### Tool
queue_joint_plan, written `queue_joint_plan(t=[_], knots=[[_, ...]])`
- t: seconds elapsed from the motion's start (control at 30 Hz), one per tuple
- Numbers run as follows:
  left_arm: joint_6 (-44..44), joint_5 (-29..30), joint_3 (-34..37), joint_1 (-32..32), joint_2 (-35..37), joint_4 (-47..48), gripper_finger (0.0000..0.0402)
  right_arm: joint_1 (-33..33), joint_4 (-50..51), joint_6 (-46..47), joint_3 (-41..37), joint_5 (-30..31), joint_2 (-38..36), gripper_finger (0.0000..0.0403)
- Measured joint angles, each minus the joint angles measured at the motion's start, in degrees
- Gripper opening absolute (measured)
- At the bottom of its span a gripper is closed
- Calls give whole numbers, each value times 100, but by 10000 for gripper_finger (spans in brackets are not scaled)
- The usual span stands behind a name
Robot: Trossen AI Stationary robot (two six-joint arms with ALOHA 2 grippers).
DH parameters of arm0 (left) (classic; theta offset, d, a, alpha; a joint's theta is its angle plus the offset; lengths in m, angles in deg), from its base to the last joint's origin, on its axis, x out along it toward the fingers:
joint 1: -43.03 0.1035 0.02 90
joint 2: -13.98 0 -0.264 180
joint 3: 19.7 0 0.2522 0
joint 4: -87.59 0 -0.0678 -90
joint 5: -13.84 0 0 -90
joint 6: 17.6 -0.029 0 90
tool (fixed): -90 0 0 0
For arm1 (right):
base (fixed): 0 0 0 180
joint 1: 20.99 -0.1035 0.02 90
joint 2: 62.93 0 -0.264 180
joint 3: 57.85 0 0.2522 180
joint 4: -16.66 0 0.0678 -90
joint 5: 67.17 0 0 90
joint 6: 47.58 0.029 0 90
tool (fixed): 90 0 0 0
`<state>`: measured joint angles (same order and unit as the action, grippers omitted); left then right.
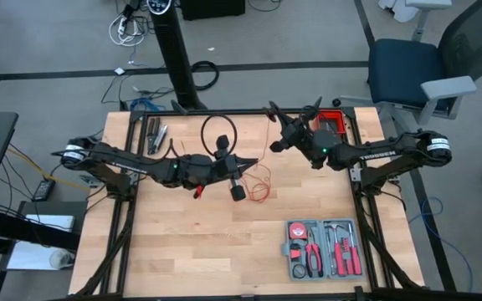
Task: Coil cords
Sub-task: Coil the wire
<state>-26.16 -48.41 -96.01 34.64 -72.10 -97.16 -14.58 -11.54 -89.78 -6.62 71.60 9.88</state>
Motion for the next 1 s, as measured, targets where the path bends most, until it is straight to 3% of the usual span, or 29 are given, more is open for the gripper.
queue_joint_plan(t=[0.37,0.77,1.0], knots=[[-28,32,0,16,-350,218,0,-285,-964,-279,0,-518,-18,0],[-74,247,0,46,-352,375,0,-666,-966,-281,0,-929,-323,0],[-236,247,0,98,-352,286,0,-867,-669,219,0,-1344,-427,0]])
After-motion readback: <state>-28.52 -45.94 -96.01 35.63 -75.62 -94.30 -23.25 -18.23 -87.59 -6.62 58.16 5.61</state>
